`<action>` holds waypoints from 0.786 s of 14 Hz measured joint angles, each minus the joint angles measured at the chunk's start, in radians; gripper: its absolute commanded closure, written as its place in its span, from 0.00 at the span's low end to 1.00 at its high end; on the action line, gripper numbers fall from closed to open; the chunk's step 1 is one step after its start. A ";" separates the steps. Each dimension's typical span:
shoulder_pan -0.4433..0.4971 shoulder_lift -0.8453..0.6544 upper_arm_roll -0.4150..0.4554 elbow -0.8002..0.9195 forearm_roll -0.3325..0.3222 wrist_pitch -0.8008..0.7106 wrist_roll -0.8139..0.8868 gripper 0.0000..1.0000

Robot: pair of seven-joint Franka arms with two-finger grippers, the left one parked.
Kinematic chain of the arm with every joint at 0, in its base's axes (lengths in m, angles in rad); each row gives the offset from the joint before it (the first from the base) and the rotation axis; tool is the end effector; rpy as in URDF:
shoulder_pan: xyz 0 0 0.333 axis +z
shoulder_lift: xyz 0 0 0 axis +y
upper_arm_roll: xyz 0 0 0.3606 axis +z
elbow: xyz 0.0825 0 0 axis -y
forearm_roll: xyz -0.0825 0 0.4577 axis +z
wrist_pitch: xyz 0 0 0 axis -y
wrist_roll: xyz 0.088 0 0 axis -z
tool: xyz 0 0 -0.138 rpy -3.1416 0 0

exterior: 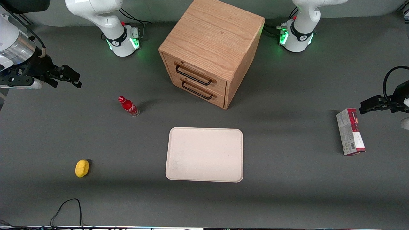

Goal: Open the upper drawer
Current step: 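Move the right gripper to the black handle of the upper drawer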

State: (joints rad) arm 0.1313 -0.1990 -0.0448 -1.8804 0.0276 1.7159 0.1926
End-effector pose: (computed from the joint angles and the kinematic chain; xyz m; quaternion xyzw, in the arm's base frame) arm 0.5641 0.0505 0.5993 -0.9982 0.0544 -0.0144 0.0203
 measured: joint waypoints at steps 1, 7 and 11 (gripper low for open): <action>0.001 0.006 0.000 -0.001 -0.003 -0.001 0.000 0.00; 0.012 0.127 0.156 0.083 -0.008 0.008 -0.005 0.00; 0.026 0.324 0.489 0.264 -0.047 0.011 0.002 0.00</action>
State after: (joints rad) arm 0.1576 0.1252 0.4437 -1.6167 -0.0193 1.7271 0.1946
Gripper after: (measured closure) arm 0.000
